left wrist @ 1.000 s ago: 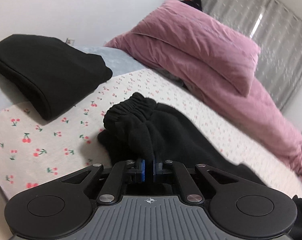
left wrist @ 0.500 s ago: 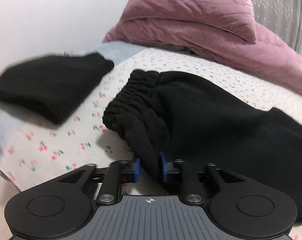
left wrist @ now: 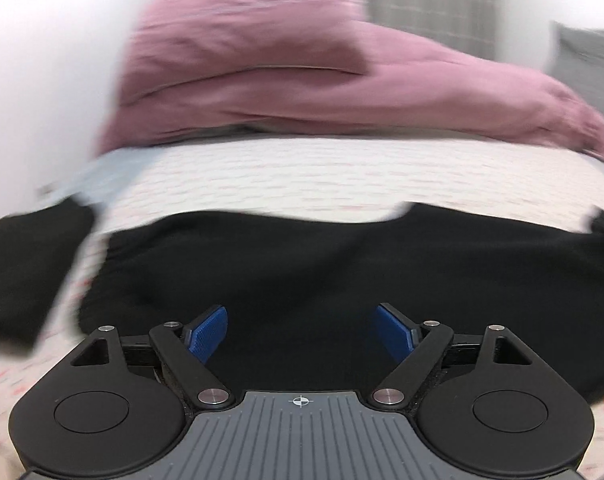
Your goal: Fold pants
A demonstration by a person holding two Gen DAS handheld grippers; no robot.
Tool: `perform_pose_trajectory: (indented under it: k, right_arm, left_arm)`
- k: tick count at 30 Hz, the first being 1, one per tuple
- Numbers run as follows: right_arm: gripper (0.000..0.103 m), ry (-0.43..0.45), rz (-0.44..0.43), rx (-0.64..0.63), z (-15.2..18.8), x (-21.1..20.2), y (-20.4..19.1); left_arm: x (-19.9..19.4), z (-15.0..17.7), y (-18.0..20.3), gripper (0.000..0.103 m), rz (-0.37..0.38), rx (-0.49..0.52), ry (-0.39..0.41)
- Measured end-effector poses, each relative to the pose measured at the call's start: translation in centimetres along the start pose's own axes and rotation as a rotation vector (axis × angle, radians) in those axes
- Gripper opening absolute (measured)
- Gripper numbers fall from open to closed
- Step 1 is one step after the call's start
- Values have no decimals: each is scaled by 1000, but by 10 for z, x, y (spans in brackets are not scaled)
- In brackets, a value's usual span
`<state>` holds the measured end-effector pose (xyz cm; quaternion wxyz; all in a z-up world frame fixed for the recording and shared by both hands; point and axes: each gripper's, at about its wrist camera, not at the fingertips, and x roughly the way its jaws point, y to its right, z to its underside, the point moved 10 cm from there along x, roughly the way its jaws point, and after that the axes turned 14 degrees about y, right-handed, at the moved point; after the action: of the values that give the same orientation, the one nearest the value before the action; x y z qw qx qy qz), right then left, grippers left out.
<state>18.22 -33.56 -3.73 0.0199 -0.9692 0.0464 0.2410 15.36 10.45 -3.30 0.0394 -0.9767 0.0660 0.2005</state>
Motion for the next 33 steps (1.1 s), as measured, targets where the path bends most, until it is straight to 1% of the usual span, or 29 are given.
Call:
perform_pose_trajectory:
  k: [4, 7, 8, 10, 13, 14, 15, 16, 17, 20, 23, 25, 29, 31, 33]
  right_arm:
    - [66, -2, -9, -27, -9, 24, -10]
    - [63, 4, -7, -14, -12, 44, -13]
    - [62, 3, -9, -13, -11, 49, -14]
    - [60, -7, 2, -28, -5, 62, -13]
    - [60, -16, 41, -39, 5, 77, -7]
    - [59, -28, 49, -39, 9, 83, -5]
    - [40, -35, 55, -38, 12, 87, -3]
    - [9, -36, 65, -39, 14, 89, 0]
    - [5, -32, 76, -32, 14, 88, 4]
    - [4, 33, 89, 28, 1, 74, 16]
    - [4, 137, 148, 54, -16, 45, 38]
    - [4, 168, 186, 107, -18, 27, 58]
    - [3, 173, 253, 198, -9, -8, 96]
    - [3, 162, 279, 246, 2, -25, 112]
    - [4, 137, 294, 296, 17, -37, 120]
  left_arm:
    - [24, -2, 70, 84, 188, 8, -40]
    - [35, 5, 116, 84, 316, 9, -55]
    - [38, 9, 128, 84, 347, 13, -60]
    - [43, 20, 150, 84, 384, 33, -75]
    - [50, 34, 172, 84, 440, 38, -103]
    - [50, 37, 178, 84, 459, 32, -111]
    - [52, 40, 184, 84, 472, 30, -113]
    - [54, 41, 188, 84, 474, 32, -107]
    - [57, 40, 193, 84, 471, 39, -100]
    - [56, 39, 198, 84, 473, 65, -83]
    - [53, 40, 201, 84, 479, 76, -78]
    - [49, 42, 202, 84, 484, 86, -70]
    - [44, 44, 212, 84, 498, 124, -46]
    - [38, 45, 217, 84, 520, 133, -28]
    - [31, 44, 224, 84, 543, 138, 0]
